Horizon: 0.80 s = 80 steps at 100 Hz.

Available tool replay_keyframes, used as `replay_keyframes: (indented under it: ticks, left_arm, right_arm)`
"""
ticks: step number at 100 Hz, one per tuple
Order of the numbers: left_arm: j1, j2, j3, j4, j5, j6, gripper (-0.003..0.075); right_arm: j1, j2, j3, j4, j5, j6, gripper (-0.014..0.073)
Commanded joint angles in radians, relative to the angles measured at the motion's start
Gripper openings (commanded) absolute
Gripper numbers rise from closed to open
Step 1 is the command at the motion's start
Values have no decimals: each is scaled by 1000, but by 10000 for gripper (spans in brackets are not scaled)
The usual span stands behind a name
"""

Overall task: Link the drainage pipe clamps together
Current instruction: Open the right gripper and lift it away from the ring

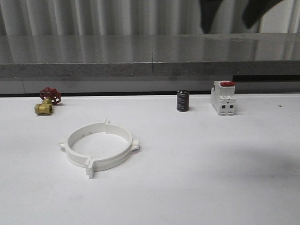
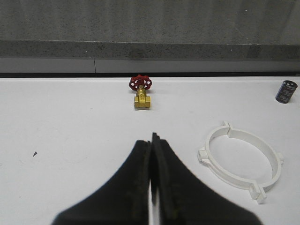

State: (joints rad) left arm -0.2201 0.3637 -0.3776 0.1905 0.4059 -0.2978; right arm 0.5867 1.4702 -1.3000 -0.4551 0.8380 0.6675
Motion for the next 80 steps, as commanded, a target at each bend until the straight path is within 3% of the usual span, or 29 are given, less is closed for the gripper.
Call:
replay_keyframes:
  ticks: [1,25,59,68,80]
  left_arm:
    - [2,4,-29,-2,-73,0,-20]
    - [2,4,-29,-2,-73,0,-20]
    - [2,4,-29,-2,-73,0,-20]
    - [2,4,-29,-2,-73,0,-20]
    - [2,4,-29,-2,-73,0,-20]
  right_arm:
    - [-46,-138,71,-48,-62,-13,512]
    - [-187,-429,330,-48,-72,-13,511]
    - [-195,-841,604,-21,-17,-13,492]
    - [-195,-923,641,-28,4,-13,383]
    - [-195,-990,661,-43,12,-13,125]
